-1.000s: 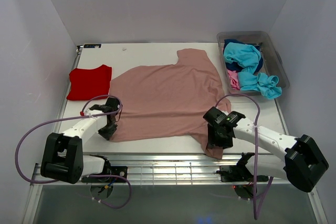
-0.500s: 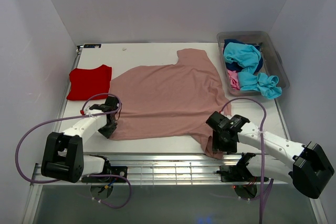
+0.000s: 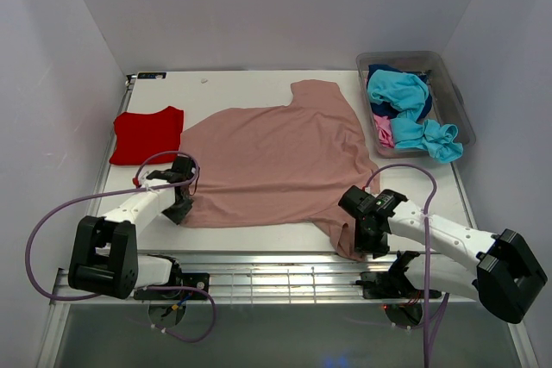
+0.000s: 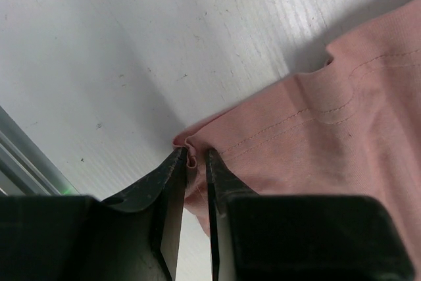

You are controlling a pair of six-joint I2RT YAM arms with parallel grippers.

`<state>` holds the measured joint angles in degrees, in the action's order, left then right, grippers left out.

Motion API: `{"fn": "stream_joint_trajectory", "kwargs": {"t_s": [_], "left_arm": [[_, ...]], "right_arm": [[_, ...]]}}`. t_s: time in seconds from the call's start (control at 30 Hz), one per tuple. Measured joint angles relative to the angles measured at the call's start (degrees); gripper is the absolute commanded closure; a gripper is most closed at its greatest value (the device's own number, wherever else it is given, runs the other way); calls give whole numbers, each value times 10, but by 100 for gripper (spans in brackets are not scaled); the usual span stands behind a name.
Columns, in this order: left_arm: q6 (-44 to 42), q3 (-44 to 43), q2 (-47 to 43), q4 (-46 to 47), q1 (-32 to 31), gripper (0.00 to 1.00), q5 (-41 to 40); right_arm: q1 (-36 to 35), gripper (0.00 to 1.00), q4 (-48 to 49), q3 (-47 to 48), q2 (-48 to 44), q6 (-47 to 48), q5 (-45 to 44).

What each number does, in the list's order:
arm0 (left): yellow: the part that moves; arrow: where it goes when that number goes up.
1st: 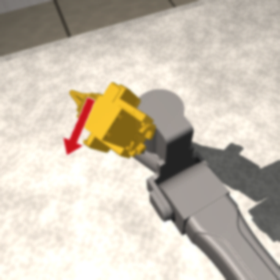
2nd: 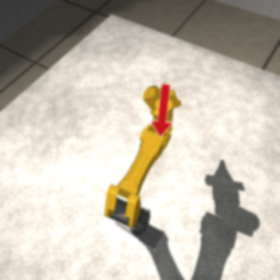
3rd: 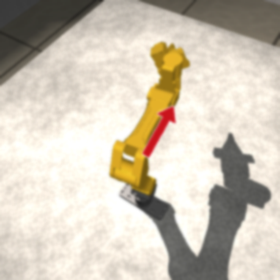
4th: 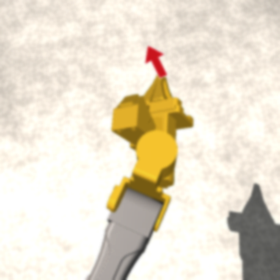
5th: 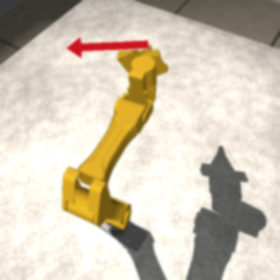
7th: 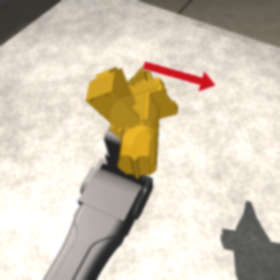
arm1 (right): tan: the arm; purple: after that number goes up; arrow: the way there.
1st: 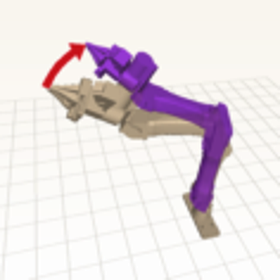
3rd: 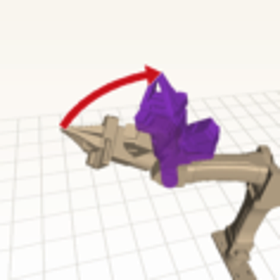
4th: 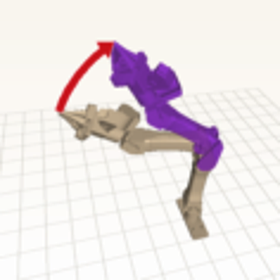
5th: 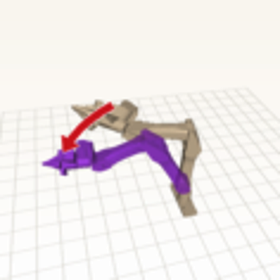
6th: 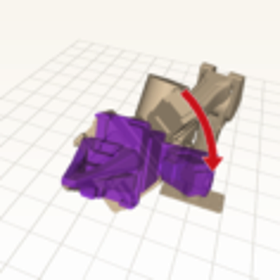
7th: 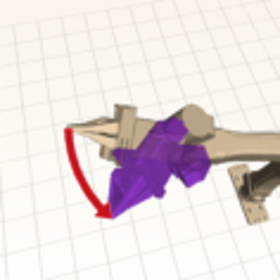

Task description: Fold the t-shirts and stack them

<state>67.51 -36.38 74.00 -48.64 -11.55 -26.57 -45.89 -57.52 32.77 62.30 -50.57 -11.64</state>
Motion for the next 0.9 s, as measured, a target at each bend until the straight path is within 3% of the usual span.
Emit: {"fn": "stream_joint_trajectory", "kwargs": {"t_s": [0.37, 0.67, 0.9], "left_arm": [[-12, -1, -4, 14, 17, 71, 12], [-30, -6, -25, 29, 48, 72, 26], [-35, -6, -29, 34, 56, 72, 35]], "right_arm": [[-12, 56, 9, 6, 46, -5, 6], [-24, 65, 11, 13, 71, -8, 2], [-32, 64, 13, 26, 95, -7, 0]]}}
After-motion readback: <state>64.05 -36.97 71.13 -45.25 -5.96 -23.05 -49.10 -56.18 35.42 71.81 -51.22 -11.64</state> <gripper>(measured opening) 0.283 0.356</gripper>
